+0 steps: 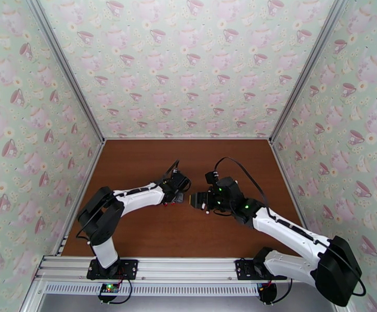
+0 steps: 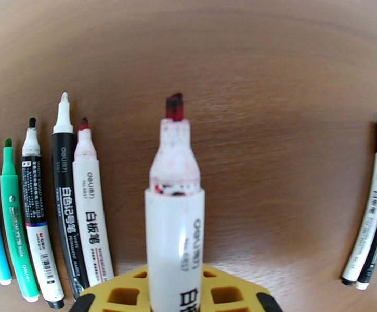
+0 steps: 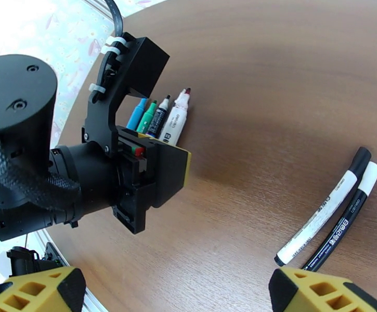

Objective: Open the pen caps

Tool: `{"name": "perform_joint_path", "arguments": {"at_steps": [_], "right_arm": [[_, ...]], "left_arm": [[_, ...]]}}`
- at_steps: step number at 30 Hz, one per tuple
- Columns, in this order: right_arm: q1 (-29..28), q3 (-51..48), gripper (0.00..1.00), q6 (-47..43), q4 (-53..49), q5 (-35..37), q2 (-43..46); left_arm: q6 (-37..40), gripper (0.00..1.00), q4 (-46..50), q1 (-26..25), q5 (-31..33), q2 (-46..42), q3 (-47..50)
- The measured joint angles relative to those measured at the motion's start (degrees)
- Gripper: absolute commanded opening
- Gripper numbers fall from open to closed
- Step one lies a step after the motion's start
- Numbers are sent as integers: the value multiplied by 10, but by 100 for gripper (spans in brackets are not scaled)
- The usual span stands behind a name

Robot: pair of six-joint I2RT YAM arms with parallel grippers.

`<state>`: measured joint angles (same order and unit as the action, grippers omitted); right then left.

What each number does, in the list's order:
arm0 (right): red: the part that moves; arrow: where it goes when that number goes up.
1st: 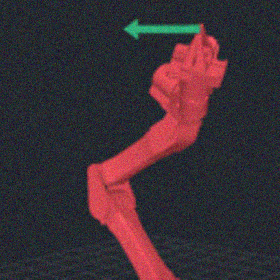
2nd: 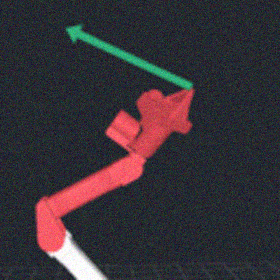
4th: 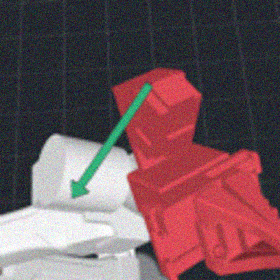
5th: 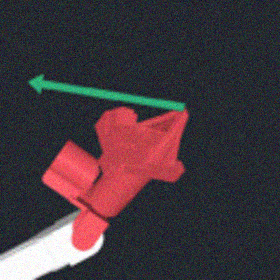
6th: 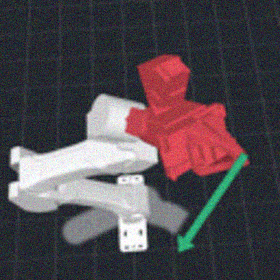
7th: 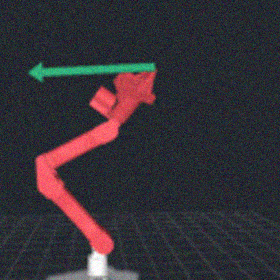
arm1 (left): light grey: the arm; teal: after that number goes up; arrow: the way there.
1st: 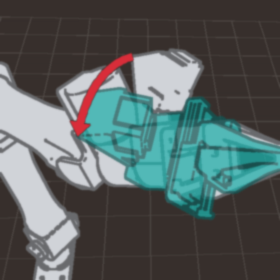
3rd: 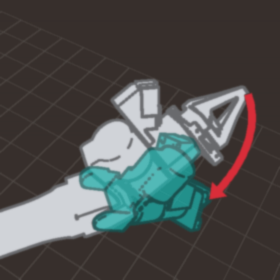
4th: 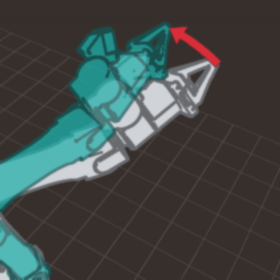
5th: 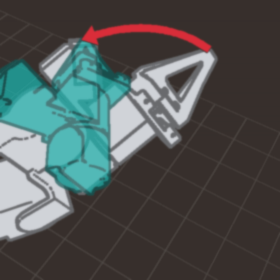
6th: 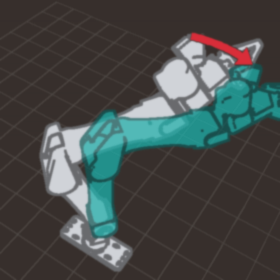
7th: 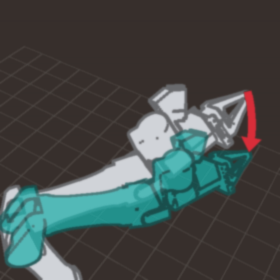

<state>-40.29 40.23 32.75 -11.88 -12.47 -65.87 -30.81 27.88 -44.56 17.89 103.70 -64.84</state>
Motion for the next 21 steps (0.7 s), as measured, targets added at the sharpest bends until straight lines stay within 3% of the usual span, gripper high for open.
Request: {"name": "perform_joint_path", "arguments": {"at_steps": [21], "right_arm": [[0, 6, 100, 0, -10, 0, -3]], "left_arm": [[-5, 27, 55, 10, 30, 57, -41]]}}
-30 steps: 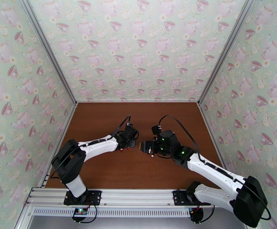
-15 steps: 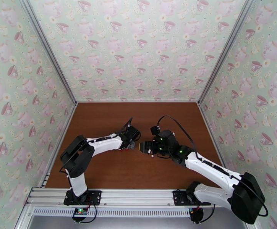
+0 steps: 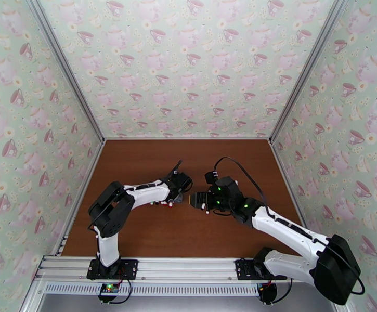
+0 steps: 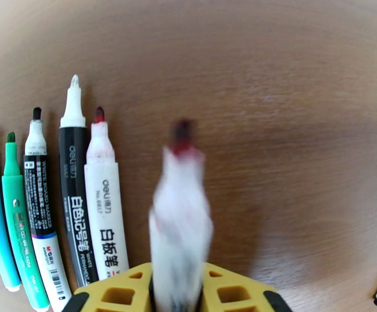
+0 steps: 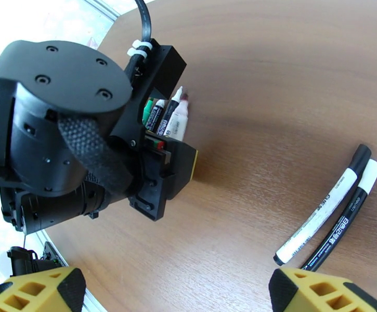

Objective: Open the pen caps

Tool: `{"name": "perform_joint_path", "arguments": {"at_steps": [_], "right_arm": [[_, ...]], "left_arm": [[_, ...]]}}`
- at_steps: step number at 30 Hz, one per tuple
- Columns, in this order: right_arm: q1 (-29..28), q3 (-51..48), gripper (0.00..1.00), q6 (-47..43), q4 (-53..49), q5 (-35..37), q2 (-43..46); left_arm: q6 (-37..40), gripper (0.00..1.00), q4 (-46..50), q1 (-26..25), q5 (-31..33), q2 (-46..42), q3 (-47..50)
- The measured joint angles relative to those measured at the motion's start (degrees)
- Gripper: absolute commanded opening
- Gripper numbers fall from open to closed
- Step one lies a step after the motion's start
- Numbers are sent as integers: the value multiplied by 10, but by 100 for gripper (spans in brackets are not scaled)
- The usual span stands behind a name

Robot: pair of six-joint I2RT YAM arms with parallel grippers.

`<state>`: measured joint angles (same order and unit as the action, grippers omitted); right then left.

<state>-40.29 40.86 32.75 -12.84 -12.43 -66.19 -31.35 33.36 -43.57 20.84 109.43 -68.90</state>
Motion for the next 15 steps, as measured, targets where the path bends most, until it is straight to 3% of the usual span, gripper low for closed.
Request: {"name": "perform_joint_path", "arguments": {"at_steps": [9, 15], "right_arm": [[0, 0, 100, 0, -14, 12, 0], [0, 0, 86, 9, -51, 61, 0]], "left_arm": [[-2, 31, 12, 0, 8, -2, -8], [-1, 31, 13, 0, 2, -42, -8]]}}
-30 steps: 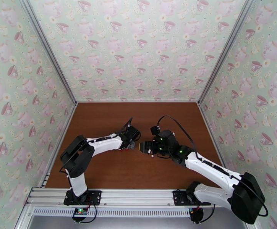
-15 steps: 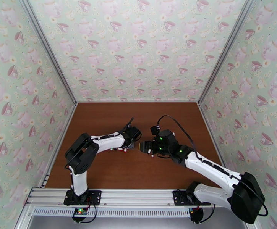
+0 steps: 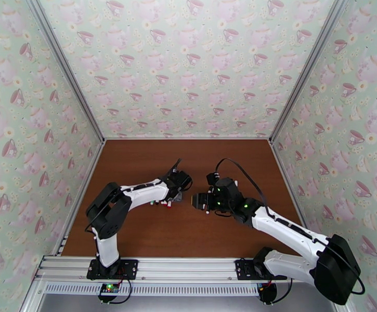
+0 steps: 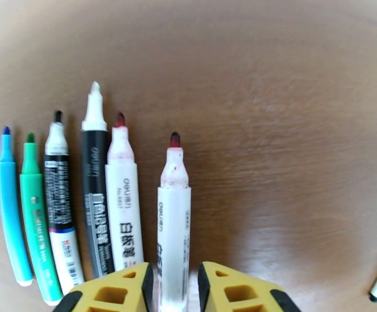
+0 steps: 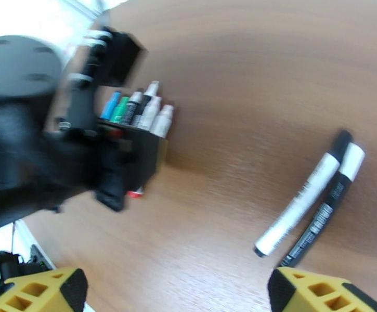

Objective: Open the pen caps

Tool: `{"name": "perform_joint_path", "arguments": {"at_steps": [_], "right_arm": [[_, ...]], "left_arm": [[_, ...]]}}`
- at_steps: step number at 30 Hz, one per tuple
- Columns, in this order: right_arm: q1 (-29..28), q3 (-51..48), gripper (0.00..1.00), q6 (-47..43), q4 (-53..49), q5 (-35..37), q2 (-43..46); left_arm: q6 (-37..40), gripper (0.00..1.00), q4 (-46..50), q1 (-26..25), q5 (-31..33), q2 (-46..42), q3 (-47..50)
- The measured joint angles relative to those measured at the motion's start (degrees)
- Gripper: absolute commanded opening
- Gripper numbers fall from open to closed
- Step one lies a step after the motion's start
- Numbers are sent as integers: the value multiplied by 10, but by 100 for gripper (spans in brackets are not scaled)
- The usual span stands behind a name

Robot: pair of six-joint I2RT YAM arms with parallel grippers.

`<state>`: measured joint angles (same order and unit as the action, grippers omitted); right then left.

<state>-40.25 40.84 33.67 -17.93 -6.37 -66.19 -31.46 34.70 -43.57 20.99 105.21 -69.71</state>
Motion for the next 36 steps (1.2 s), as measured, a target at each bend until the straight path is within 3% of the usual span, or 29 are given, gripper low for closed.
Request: {"name": "perform_joint_path", "arguments": {"at_steps": [9, 12, 15, 21, 28, 32, 36], "right_arm": [[59, 0, 48, 29, -43, 28, -18], [87, 2, 41, 27, -61, 34, -33], [114, 7, 39, 21, -71, 37, -50], [148, 33, 35, -15, -68, 37, -106], [168, 51, 34, -36, -49, 29, -165], [171, 65, 32, -35, -44, 26, -183], [171, 79, 31, -35, -27, 25, -209]], "left_arm": [[2, 37, -111, -26, -84, -172, 98], [1, 42, -166, -40, -122, -219, 148], [0, 54, -212, -54, -160, -251, 186], [-18, 55, -290, -70, -219, -296, 229], [-19, 62, -324, -76, -260, -320, 249], [-18, 71, -345, -78, -275, -327, 260], [-23, 88, -353, -82, -279, -328, 266]]}}
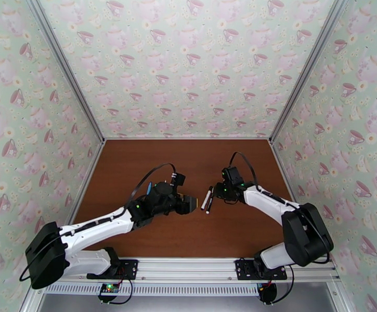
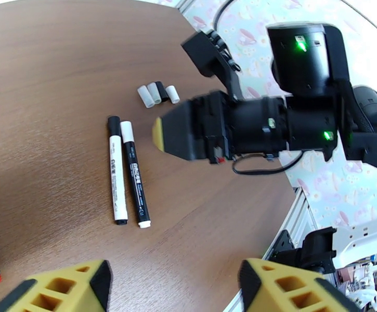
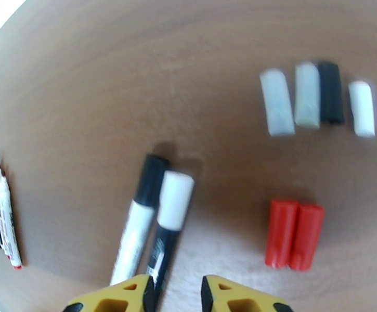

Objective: Open the pen caps

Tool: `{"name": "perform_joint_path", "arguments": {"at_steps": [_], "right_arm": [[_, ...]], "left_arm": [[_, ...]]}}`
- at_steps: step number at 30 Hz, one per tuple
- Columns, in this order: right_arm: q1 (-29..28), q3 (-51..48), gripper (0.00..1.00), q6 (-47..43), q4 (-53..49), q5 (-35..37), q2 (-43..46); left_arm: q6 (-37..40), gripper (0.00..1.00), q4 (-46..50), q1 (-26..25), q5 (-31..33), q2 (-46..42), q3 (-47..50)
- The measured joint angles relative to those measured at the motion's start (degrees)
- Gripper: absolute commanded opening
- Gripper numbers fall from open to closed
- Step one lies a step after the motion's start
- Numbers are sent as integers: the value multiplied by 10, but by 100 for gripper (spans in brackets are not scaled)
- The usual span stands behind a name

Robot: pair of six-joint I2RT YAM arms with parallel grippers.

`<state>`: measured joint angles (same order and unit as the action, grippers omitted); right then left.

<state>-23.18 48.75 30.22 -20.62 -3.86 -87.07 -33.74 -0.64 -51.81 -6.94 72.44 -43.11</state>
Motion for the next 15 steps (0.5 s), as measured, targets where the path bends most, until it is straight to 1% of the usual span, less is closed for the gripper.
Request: {"name": "perform_joint_path", "arguments": {"at_steps": [2, 4, 15], "right_arm": [[0, 7, 31, 1, 3, -3, -16], [0, 14, 30, 2, 6, -4, -31], [0, 49, 30, 1, 12, -3, -84]], "left_arm": [[-3, 96, -1, 0, -2, 0, 1], [-6, 100, -2, -2, -2, -1, 1], [-5, 100, 4, -2, -1, -12, 1]]}}
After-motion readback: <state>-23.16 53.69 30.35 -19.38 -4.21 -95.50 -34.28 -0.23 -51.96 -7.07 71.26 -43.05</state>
